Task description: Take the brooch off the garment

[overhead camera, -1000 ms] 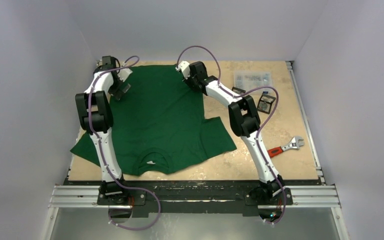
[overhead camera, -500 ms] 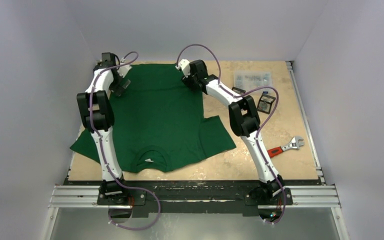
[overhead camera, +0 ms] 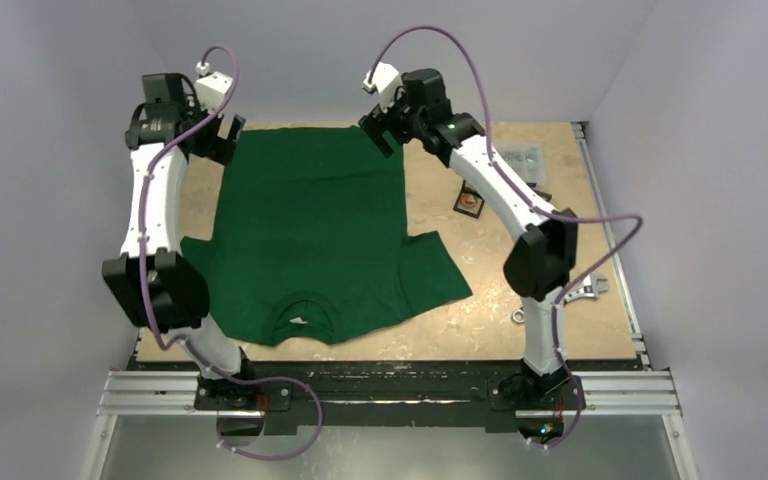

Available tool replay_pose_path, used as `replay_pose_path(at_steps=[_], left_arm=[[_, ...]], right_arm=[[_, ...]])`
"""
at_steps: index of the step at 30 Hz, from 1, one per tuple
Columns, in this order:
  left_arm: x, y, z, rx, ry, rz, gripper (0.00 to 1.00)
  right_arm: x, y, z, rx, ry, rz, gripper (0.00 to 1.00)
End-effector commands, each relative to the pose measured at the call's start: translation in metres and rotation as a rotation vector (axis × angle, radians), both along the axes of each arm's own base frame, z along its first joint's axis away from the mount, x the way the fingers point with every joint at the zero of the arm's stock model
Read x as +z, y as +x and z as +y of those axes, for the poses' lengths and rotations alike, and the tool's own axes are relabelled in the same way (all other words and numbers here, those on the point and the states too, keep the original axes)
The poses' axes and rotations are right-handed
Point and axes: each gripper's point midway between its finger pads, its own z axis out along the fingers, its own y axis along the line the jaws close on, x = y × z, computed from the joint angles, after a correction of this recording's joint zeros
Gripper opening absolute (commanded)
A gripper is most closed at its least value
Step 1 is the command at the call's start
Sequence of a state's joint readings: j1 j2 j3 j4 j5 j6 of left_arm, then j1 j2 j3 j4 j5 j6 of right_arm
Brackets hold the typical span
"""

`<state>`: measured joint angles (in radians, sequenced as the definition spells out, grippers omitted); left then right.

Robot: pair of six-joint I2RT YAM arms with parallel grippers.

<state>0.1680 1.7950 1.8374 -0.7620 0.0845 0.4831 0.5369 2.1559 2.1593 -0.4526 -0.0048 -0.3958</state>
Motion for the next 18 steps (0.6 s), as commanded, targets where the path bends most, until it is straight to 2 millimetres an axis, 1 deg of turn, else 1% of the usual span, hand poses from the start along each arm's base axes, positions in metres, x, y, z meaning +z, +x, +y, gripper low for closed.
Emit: replay_pose_path(at_steps=[1,4,5,6,8,9,10,13,16,18], left_arm=[[0.002,-0.065,-0.031,-0.008,-0.260,0.083,1.00],[0.017,-0.106,-0.048,-0.029,-0.410,0.087,1.00],[0.022,-0.120,-0.054,-0.044,-0.443,0.086,1.00],[0.026,-0.131,-0.058,-0.041,-0.459,0.077,1.00],[0.026,-0.153,-0.064,-0.031,-0.475,0.072,1.00],[0.024,-0.163,-0.068,-0.031,-0.481,0.080,1.00],[0.019,-0.174,-0.072,-0.038,-0.487,0.093,1.00],[0.001,-0.200,-0.080,-0.023,-0.497,0.128,1.00],[-0.021,-0.221,-0.082,0.022,-0.504,0.171,1.00],[-0.028,-0.230,-0.084,0.040,-0.511,0.177,1.00]], right_arm=[[0.016,-0.080,-0.001,0.145,0.073,0.179,0.99],[0.021,-0.118,-0.016,0.151,0.114,0.238,0.99],[0.022,-0.130,-0.024,0.149,0.120,0.250,0.99],[0.021,-0.142,-0.031,0.149,0.128,0.264,0.99],[0.018,-0.163,-0.049,0.134,0.129,0.274,0.99],[0.015,-0.171,-0.060,0.113,0.128,0.282,0.99],[0.005,-0.180,-0.074,0.084,0.125,0.305,0.99],[-0.006,-0.197,-0.115,-0.022,0.151,0.331,0.99],[-0.021,-0.210,-0.155,-0.124,0.151,0.329,0.99],[-0.031,-0.220,-0.173,-0.169,0.143,0.326,0.99]])
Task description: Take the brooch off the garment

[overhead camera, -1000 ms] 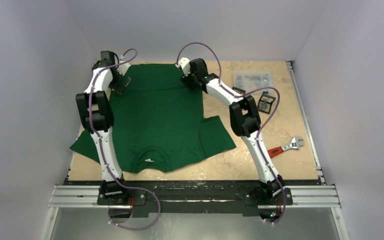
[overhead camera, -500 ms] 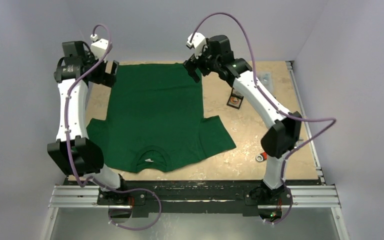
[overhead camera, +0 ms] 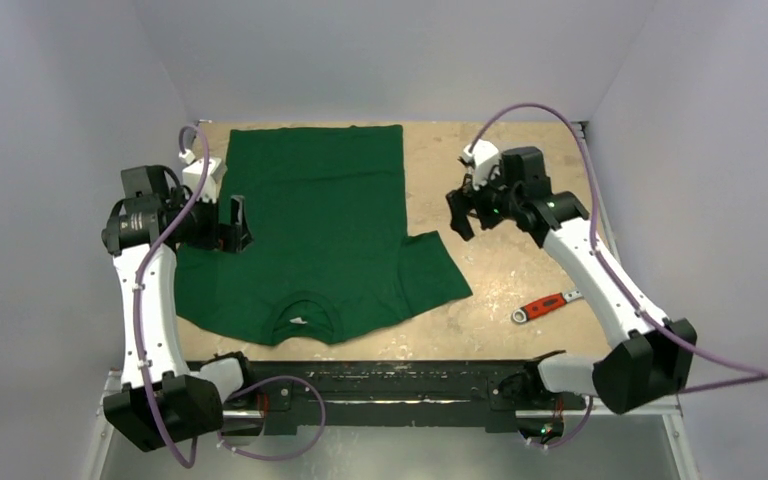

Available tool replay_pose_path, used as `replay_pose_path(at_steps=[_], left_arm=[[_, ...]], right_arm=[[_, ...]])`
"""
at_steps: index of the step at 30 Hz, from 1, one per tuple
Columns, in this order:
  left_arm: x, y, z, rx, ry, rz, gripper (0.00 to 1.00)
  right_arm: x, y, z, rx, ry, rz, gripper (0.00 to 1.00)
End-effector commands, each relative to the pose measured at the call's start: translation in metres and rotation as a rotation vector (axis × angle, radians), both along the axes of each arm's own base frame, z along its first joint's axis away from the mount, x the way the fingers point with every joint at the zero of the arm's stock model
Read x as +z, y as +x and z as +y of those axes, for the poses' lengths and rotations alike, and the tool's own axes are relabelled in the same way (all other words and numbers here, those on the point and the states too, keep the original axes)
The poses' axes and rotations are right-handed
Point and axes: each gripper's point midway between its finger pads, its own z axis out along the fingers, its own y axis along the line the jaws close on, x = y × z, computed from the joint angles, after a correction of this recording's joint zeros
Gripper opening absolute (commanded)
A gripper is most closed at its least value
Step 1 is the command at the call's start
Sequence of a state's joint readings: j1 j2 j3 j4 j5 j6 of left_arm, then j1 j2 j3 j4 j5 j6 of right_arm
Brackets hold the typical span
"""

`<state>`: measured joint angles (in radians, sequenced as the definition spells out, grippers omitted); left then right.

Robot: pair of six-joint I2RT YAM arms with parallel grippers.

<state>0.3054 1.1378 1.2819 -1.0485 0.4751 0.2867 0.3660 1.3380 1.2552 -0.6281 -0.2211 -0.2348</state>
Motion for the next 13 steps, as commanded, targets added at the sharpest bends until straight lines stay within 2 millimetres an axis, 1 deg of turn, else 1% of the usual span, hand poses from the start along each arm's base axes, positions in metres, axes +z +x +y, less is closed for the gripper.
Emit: replay_pose_path(at_steps=[1,5,7,10,13], left_arm=[[-0.020,-0.022,-0.011,0.033,-0.059,0.056,1.00],[-0.027,-0.029,-0.018,0.042,-0.096,0.072,1.00],[-0.028,-0.028,-0.019,0.048,-0.109,0.065,1.00],[-0.028,-0.027,-0.021,0.059,-0.111,0.061,1.00],[-0.030,-0.023,-0.018,0.092,-0.084,0.057,1.00]], right_arm=[[0.000,-0.018,-0.037,-0.116,0.028,-0.026,0.99],[-0.013,-0.030,-0.069,-0.213,0.068,0.007,0.99],[-0.015,-0.035,-0.077,-0.234,0.078,0.004,0.99],[-0.016,-0.039,-0.084,-0.251,0.093,0.008,0.99],[-0.016,-0.039,-0.096,-0.288,0.086,0.001,0.99]])
